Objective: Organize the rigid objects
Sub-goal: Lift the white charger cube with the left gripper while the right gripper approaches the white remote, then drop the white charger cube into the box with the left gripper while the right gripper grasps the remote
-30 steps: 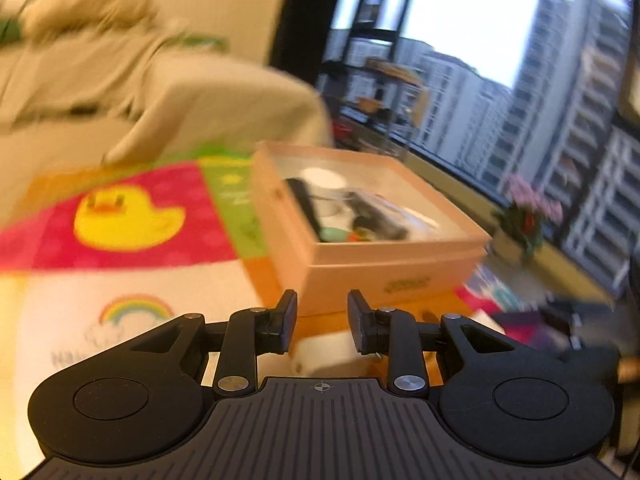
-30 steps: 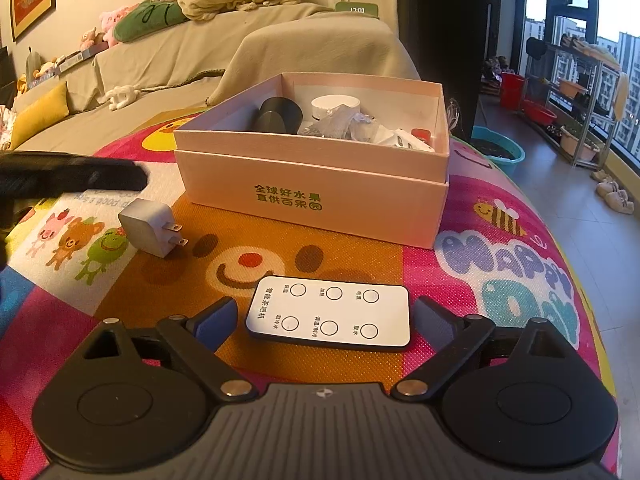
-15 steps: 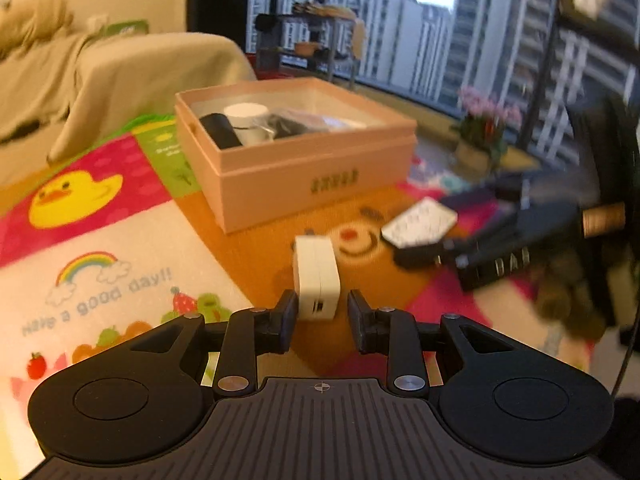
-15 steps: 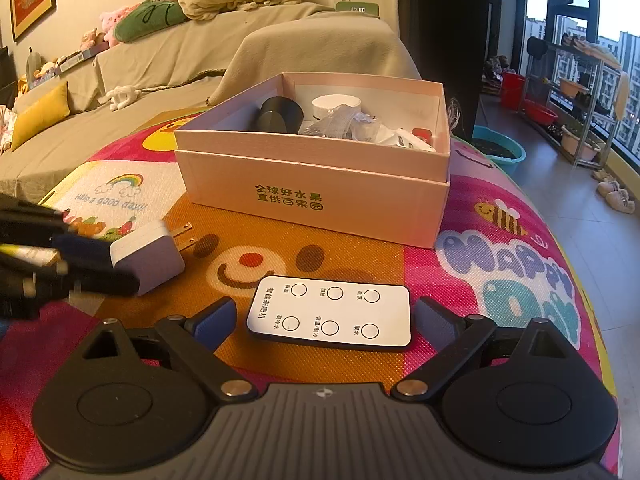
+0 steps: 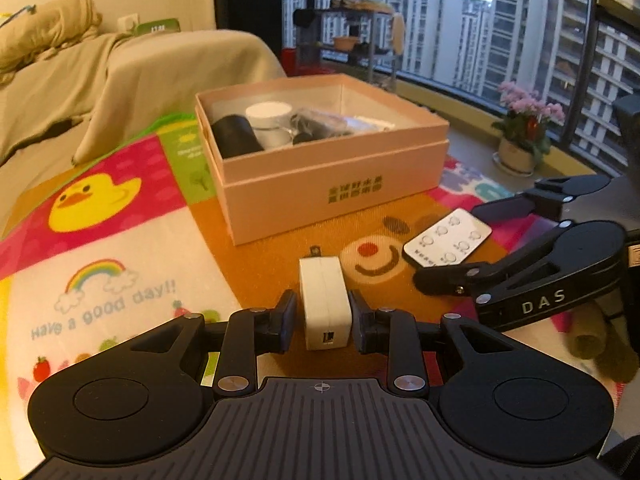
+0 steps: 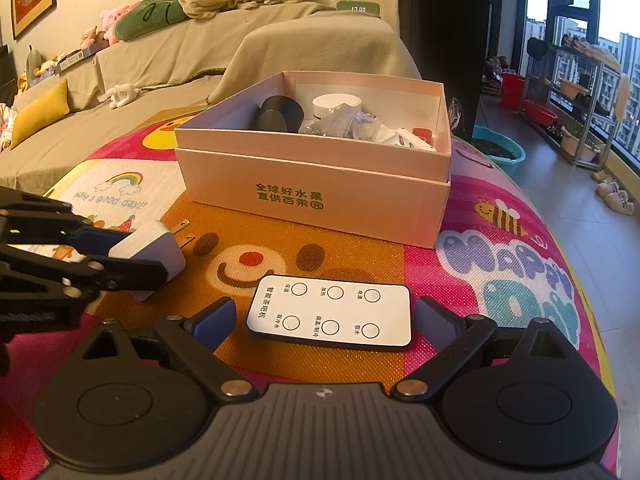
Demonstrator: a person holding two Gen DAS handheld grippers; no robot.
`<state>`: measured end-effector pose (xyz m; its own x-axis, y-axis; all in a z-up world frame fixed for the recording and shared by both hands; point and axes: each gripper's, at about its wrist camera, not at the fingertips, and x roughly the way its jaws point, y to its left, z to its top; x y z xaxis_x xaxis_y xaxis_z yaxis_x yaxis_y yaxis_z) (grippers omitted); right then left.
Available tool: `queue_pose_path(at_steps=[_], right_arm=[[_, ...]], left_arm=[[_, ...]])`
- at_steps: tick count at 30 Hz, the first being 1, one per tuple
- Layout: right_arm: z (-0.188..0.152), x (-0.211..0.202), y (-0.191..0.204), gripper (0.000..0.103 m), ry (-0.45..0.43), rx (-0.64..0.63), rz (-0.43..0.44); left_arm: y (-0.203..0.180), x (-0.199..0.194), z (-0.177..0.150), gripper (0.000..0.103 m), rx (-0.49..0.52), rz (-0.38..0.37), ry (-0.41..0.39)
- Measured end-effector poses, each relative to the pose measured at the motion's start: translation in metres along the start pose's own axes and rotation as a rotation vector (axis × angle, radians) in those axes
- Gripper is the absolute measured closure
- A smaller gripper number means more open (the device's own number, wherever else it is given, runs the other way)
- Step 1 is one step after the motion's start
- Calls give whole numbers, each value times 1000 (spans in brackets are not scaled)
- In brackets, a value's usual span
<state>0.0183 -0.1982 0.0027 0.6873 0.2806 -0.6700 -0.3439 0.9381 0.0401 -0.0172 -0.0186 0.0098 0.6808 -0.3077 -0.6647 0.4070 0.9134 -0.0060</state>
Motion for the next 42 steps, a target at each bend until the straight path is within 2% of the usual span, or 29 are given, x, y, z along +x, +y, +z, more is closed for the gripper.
queue_pose_path(at_steps=[4,9,12,14,16,21,25,31,33,36,38,42], right_arm=[[0,0,0,7,0,1,1],[0,0,0,7,0,-1,0],[0,0,0,7,1,-5,-4],[1,0,0,9,-1,-3,-8],[2,-1,-1,15,-9,5,-18],[5,-12,0,16,-15,-16,4],[15,-43,-1,16,-94,-44,32],[34,-79,-5,16,-225,-54,22],[37,-79,-4,16,-235,-56,14],[37,-73,-3,16,-216,-61,8],[35,-69,-5,16,-199,-62,0],[32,-60,-12,16,-166,-46,-20]], left_arm=[[-2,4,-1,71,-6,14,-7],[2,4,-3,71,-39,-8,-7],[10,2,-7,79,-124,-9,-34],[11,1,-9,79,-149,-11,-48],[8,1,-10,79,-130,-2,-64],[3,-7,-11,79,-86,-6,-112],[8,-27,13,79,-74,-2,-224],[24,-20,86,79,-98,15,-351],[31,-1,106,79,-140,-3,-345],[46,29,117,79,-245,-53,-279],[56,36,112,78,-316,-38,-285],[70,18,83,78,-369,-23,-334]])
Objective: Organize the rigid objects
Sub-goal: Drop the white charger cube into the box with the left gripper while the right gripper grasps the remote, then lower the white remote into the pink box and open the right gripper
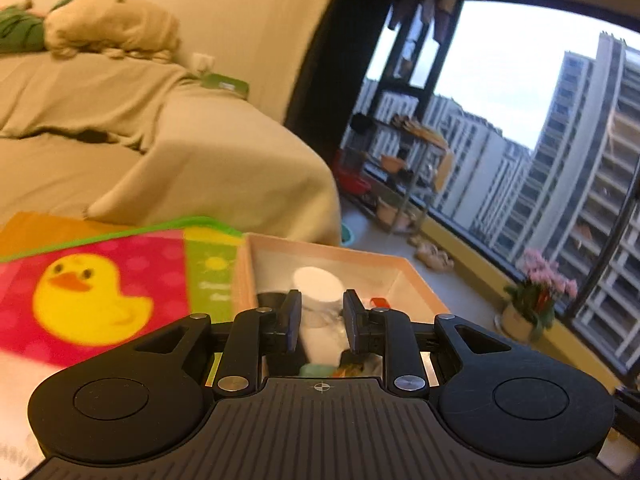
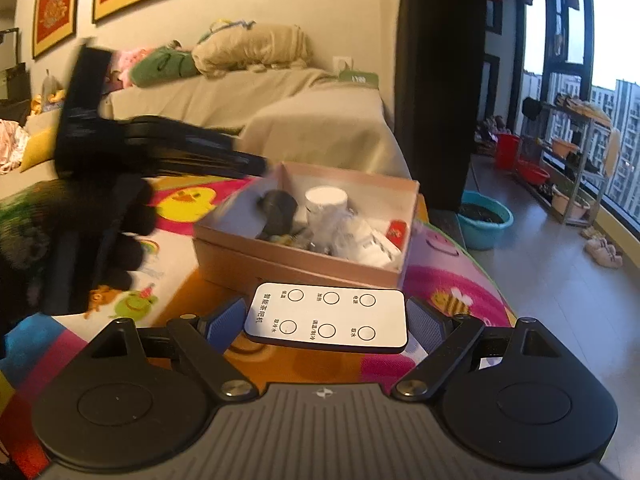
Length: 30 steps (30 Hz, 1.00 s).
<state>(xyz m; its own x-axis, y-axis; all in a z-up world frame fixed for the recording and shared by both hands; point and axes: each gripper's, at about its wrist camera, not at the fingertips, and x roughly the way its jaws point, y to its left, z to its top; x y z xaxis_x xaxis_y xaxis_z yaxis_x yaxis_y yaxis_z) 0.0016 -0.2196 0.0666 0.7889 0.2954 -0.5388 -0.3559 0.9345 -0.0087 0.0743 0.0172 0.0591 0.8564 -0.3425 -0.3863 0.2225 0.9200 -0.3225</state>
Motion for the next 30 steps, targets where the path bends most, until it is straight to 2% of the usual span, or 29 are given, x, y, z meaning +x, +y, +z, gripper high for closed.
queue_pose_path(at_steps=[3,6,8,10,13,14,16,19,23,25,29,30], right_arm=[[5,9,-4,16,18,14,-2],[20,21,-2,16,17,5,-8],[39,35,-1,16,14,-13,-10],[65,56,0,16,12,-19,-28],[104,93,-6,15,-76,33,-82],[111,103,-8,14,-78,52,-105],[121,124,-13,14,-23,84,-109],[106,121,-15,14,47,140,-55],[61,76,2,14,26,91,-49],[40,53,14,14,17,49,-55],[12,39,33,13,46,-26,-123],[6,41,35,13,63,-25,-136]], left_arm=[[12,-25,-19,78,-24,-7,-10],[19,-47,-45,78,-49,-35,60],[17,-52,-57,78,-20,-40,112],[13,-53,-65,78,41,-9,149],[14,-58,-69,78,113,46,150],[17,-61,-70,78,120,59,151],[28,-67,-68,78,124,75,163],[39,-74,-70,78,164,133,191],[44,-79,-73,78,228,209,246],[41,-75,-77,77,255,214,287],[31,-68,-80,74,244,205,285],[27,-65,-81,65,237,197,289]])
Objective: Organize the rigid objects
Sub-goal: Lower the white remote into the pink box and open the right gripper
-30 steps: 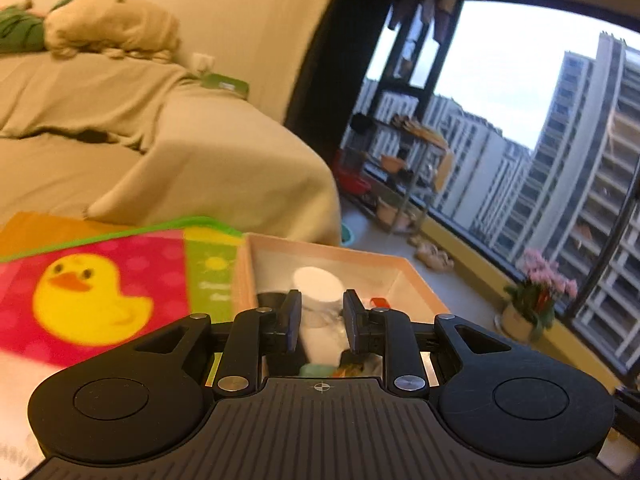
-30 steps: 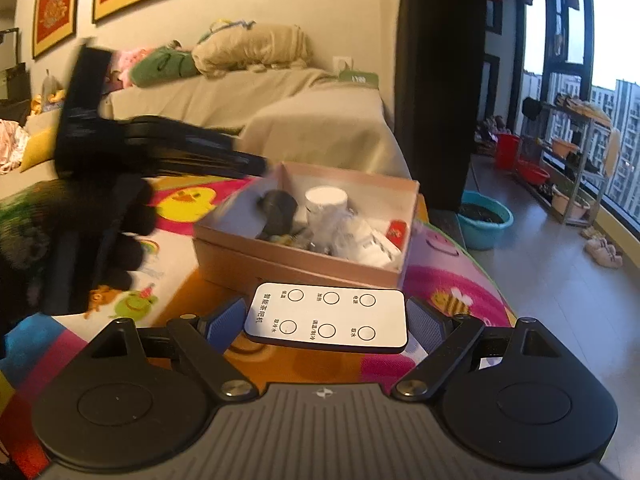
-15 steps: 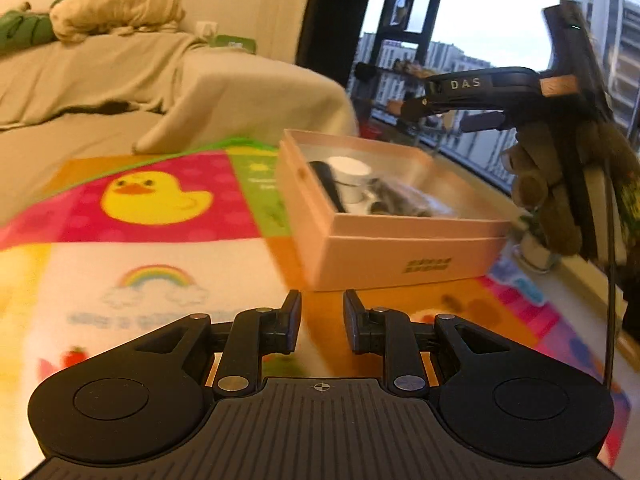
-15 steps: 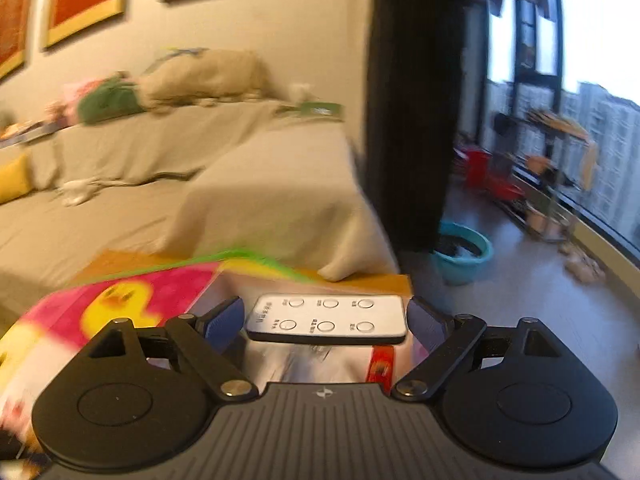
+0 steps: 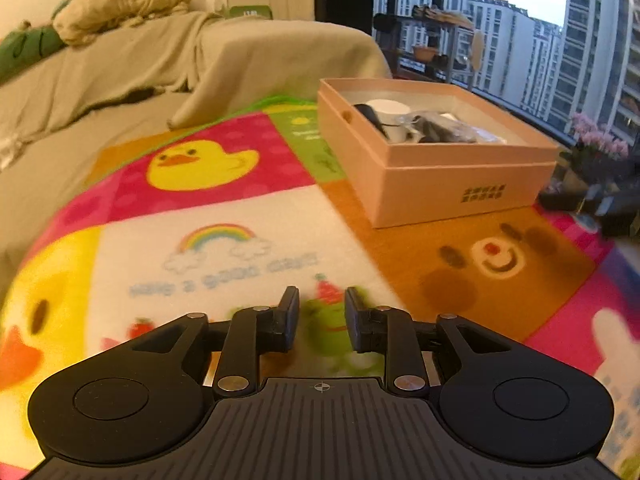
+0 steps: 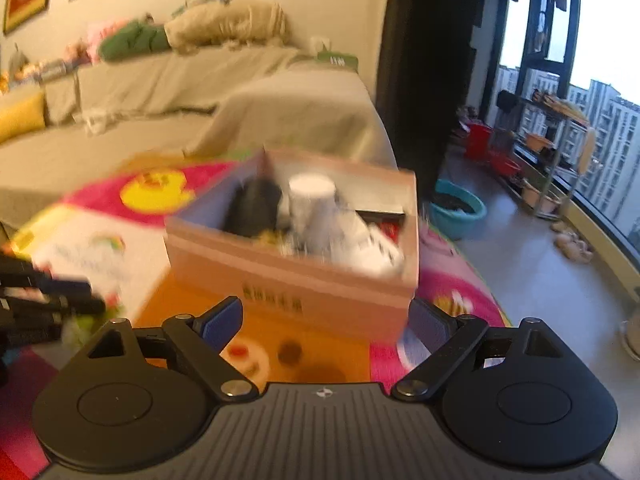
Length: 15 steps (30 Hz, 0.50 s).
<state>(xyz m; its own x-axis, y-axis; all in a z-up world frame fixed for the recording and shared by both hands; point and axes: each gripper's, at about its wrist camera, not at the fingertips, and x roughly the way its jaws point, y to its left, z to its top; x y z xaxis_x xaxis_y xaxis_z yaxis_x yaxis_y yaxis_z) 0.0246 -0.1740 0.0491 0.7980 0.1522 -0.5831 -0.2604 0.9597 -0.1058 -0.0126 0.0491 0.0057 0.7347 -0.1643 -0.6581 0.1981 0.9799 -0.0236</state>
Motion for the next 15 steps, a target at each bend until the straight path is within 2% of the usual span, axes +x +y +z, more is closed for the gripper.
queue_pose_path(at_steps=[1,3,6,8,9,11,15], right_arm=[[-5,5,1,13,27,13,-6],[-11,16,1,13,84,60,10],[-20,27,1,13,134,114,36],[-24,33,1,12,154,140,14],[-27,37,0,8,164,154,1],[-32,38,0,0,150,170,-25],[-33,42,2,0,143,176,-45]], left_arm=[[-6,2,1,56,10,-5,1],[-15,7,3,49,30,-6,1],[-17,13,7,47,-10,-21,0],[-19,15,8,47,-25,-10,-12],[-21,17,8,47,-23,-1,-21],[-26,21,7,47,-5,16,-49],[-30,25,7,44,-24,9,-69]])
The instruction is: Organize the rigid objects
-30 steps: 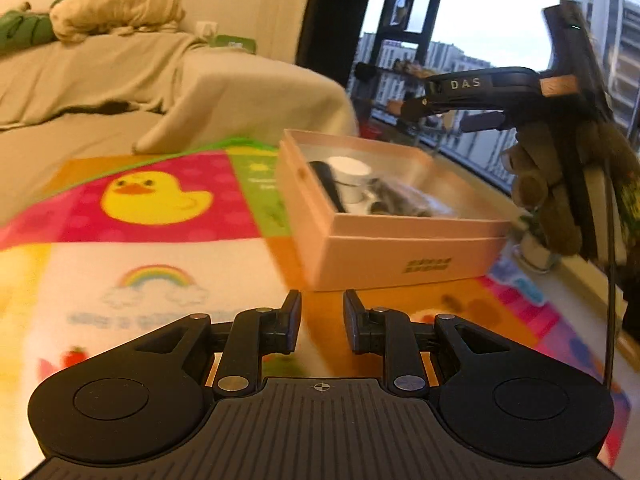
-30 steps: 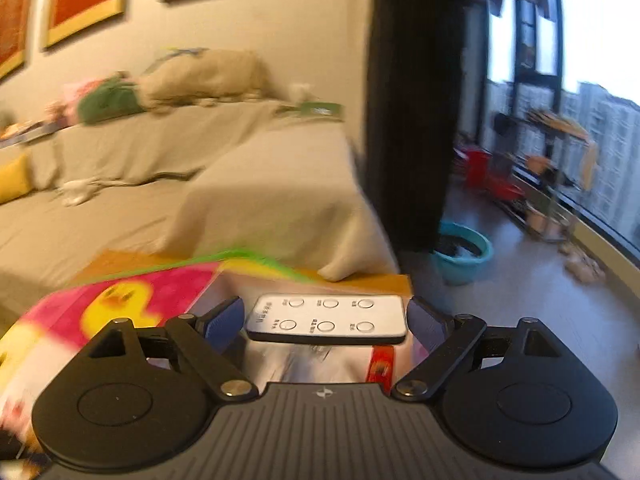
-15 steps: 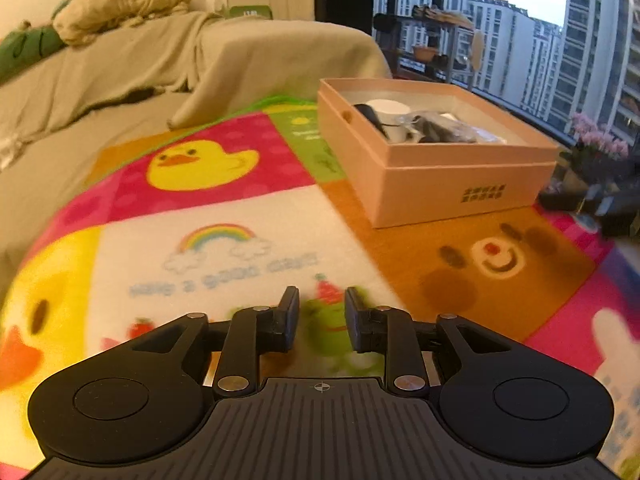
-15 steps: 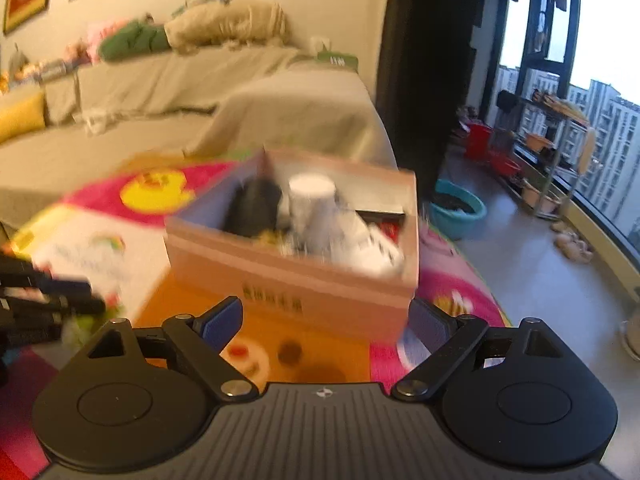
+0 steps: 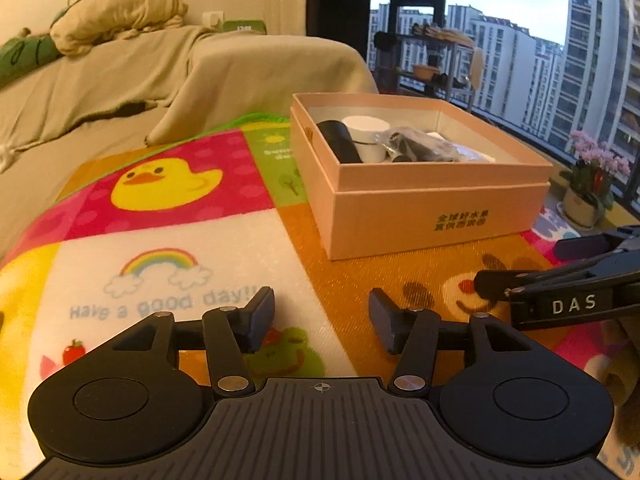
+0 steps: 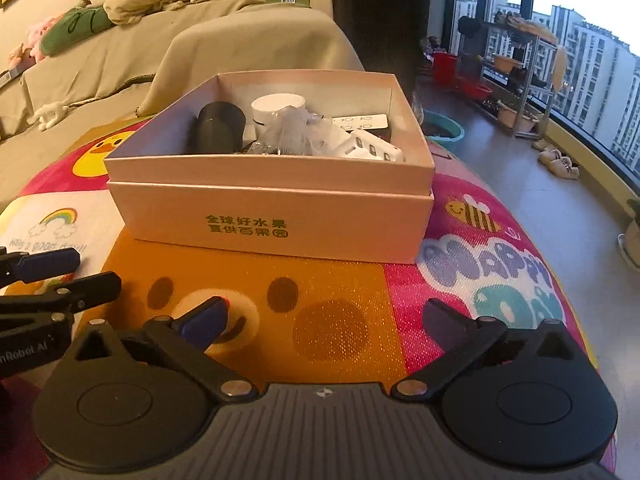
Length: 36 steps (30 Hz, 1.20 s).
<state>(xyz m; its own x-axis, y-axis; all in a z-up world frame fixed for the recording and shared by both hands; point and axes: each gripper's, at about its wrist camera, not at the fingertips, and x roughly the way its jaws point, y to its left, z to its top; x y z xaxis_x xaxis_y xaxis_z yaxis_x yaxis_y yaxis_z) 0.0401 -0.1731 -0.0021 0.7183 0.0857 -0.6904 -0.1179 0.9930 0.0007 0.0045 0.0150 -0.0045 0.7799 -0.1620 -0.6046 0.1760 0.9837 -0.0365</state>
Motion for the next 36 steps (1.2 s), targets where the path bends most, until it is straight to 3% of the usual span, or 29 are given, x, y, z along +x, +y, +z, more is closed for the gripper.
queue_pose_path(at_steps=[7,36], right_arm=[[0,3,3,0,-34,24,-28],[-7,1,2,0,-72,25,-25]], left_arm=[[-6,4,1,35,-1,9,-3],[-13,7,2,34,-19,56,-7]])
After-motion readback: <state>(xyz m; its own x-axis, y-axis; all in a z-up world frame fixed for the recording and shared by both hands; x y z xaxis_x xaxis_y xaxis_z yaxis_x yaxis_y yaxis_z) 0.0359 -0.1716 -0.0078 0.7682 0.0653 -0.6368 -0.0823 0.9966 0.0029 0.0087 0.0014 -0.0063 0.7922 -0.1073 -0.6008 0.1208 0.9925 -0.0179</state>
